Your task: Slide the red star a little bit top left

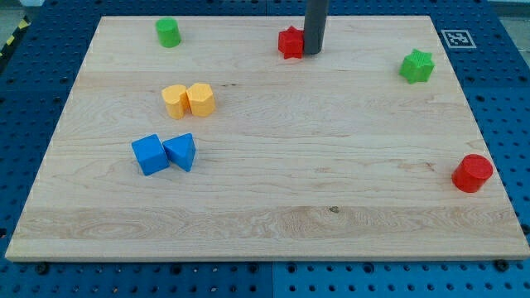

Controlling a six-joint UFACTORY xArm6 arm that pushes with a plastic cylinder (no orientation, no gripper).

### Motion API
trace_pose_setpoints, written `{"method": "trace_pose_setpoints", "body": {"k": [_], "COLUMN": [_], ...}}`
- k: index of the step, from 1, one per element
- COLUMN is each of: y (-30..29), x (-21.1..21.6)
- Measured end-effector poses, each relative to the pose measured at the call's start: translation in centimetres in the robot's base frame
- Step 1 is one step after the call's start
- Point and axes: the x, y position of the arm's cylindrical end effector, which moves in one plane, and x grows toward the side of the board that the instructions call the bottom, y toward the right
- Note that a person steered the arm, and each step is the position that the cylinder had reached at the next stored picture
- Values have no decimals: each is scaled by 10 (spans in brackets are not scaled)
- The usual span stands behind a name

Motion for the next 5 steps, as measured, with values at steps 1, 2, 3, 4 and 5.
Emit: {"method": "trace_pose_setpoints", "body": {"k": [1,2,3,4,5], "y": [6,10,-7,-22,-22], "x": [4,17,9,0,0]}}
